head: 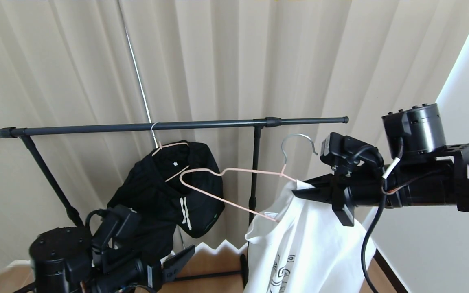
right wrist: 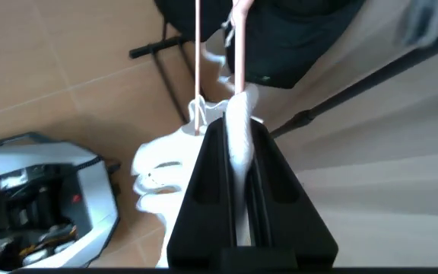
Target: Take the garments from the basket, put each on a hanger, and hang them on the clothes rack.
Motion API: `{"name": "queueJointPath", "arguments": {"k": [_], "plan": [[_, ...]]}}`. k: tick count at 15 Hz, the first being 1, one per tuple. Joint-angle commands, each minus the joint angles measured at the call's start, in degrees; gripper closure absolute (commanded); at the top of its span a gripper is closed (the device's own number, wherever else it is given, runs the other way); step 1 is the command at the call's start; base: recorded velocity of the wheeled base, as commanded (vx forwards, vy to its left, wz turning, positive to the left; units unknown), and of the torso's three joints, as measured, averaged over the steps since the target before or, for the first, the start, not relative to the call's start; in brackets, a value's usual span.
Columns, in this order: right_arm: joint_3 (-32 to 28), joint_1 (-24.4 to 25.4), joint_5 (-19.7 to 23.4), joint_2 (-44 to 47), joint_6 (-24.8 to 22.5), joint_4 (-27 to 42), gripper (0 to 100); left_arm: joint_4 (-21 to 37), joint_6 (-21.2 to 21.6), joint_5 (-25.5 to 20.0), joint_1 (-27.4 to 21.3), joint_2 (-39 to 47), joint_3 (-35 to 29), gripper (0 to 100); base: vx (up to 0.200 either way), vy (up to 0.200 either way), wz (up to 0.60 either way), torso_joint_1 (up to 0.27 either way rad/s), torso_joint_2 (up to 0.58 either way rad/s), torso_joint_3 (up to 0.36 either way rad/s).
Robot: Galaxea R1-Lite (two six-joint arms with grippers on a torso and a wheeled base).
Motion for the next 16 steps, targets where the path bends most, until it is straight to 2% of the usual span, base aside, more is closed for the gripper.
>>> {"name": "queueJointPath", "arguments": {"k": [1,4,6,9,11,16], "plan": [[5.2,-1.2,0.1,-2.3,1.5,-4.3,100,1.2,-0.7,2.9,-3.1,4.8,-3.2,0,0.0,0.0,0.0,0.0,0.0,0.0],[4.8,-1.2,0.2,-2.4,5.3,-5.8,100,2.6,-1.6,6.3,-6.1,10.9,-7.6,0,0.0,0.0,0.0,0.0,0.0,0.0],[5.3,-1.2,0.3,-2.5,6.4,-7.9,100,2.6,-0.1,9.1,-6.6,14.5,-12.0,0,0.0,0.0,0.0,0.0,0.0,0.0],[5.9,-0.9,0.3,-3.0,6.6,-8.3,100,3.2,2.2,12.2,-10.8,19.4,-20.7,0,0.0,0.0,0.0,0.0,0.0,0.0],[6.1,-0.8,0.3,-3.2,6.6,-8.2,100,6.2,5.0,13.2,-11.1,20.7,-24.9,0,0.0,0.0,0.0,0.0,0.0,0.0],[6.9,0.1,0.4,-3.2,6.6,-8.3,100,6.7,5.2,13.4,-13.6,21.7,-28.1,0,0.0,0.0,0.0,0.0,0.0,0.0]]}}
